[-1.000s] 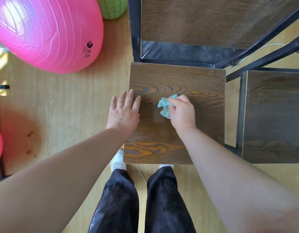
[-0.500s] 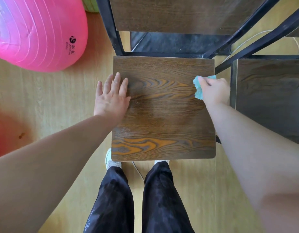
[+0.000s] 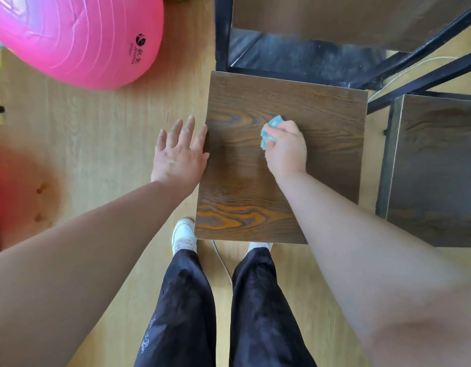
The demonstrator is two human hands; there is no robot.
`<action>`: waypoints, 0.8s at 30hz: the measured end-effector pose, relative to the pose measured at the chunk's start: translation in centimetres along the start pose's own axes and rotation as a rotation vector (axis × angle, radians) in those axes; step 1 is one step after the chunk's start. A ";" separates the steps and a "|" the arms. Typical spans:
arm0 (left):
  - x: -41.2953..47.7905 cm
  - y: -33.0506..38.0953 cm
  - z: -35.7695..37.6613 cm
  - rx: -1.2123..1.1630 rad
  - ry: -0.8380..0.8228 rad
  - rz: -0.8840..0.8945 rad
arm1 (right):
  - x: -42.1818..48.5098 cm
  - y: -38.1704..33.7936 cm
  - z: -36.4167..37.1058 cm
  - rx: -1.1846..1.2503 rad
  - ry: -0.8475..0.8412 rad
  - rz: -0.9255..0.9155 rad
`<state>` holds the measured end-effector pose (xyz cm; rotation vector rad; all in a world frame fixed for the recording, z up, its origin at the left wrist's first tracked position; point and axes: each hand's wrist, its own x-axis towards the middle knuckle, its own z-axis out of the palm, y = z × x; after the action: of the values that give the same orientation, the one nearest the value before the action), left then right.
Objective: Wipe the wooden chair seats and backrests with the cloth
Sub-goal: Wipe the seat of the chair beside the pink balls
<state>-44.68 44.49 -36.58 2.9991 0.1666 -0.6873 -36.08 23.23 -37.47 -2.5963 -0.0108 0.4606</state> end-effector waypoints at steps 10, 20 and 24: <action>-4.0 -4.3 0.4 0.001 -0.033 -0.045 | -7.9 -6.3 6.4 -0.078 -0.230 -0.342; -4.2 -2.2 0.1 0.053 -0.025 0.000 | -10.3 -4.4 4.1 0.136 -0.270 -0.425; -3.4 1.2 -0.1 0.040 -0.036 0.034 | -7.4 0.7 -1.8 0.172 0.013 -0.266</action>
<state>-47.53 42.98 -34.93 3.0174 0.1019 -0.7496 -42.56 21.02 -33.95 -2.3839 -0.2947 0.3316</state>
